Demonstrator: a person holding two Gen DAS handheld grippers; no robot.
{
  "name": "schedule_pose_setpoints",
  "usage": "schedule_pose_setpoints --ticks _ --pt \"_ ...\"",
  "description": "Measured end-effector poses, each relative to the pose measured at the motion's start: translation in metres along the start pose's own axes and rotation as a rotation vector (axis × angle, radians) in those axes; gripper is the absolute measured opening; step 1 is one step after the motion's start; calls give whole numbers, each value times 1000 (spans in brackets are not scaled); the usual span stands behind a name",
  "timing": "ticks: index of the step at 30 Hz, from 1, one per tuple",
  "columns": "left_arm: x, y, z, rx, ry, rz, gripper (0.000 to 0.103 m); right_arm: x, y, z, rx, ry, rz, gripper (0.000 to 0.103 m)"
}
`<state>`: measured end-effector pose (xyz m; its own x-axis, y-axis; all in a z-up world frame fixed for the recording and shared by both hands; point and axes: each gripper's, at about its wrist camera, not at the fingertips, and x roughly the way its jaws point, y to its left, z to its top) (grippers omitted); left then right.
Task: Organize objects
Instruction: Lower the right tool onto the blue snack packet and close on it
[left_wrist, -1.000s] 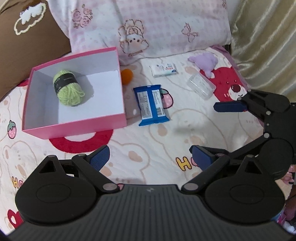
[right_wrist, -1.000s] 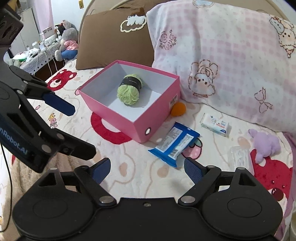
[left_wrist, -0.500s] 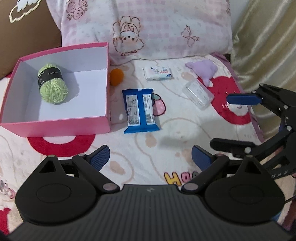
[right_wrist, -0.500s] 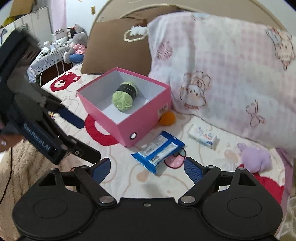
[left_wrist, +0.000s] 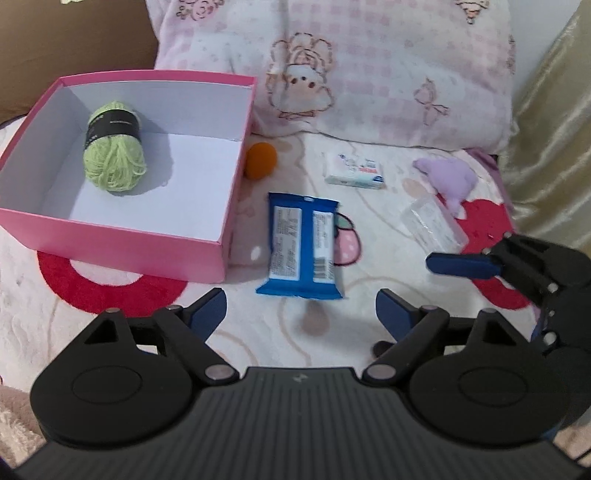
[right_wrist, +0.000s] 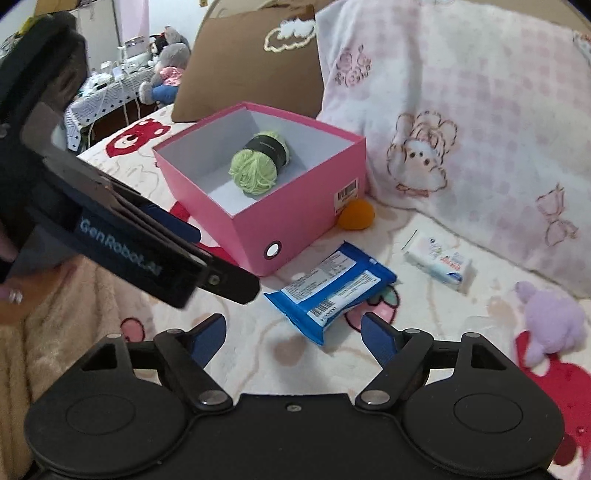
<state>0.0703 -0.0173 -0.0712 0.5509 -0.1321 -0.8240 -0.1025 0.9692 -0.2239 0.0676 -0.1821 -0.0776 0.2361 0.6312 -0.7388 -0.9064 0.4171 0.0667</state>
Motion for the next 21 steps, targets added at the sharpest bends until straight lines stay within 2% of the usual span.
schedule_pose_setpoints --ticks 3,5,8,12,18,21 --pt "12 -1 -4 -6 4 -2 84 17 -1 1 42 22 -21 78" --pt "20 1 -8 -20 4 -25 77 23 -2 -1 74 18 -25 78" --pt "32 5 -13 -57 -2 -65 73 34 -6 -6 135 34 -52 78" --pt "46 11 -15 -97 -18 -102 72 51 -9 -4 146 74 -89 78" --pt "62 21 -18 -145 -31 -122 69 72 -13 -3 165 103 -70 78" --pt "69 26 -18 -166 -42 -107 65 82 -15 -5 203 96 -66 69"
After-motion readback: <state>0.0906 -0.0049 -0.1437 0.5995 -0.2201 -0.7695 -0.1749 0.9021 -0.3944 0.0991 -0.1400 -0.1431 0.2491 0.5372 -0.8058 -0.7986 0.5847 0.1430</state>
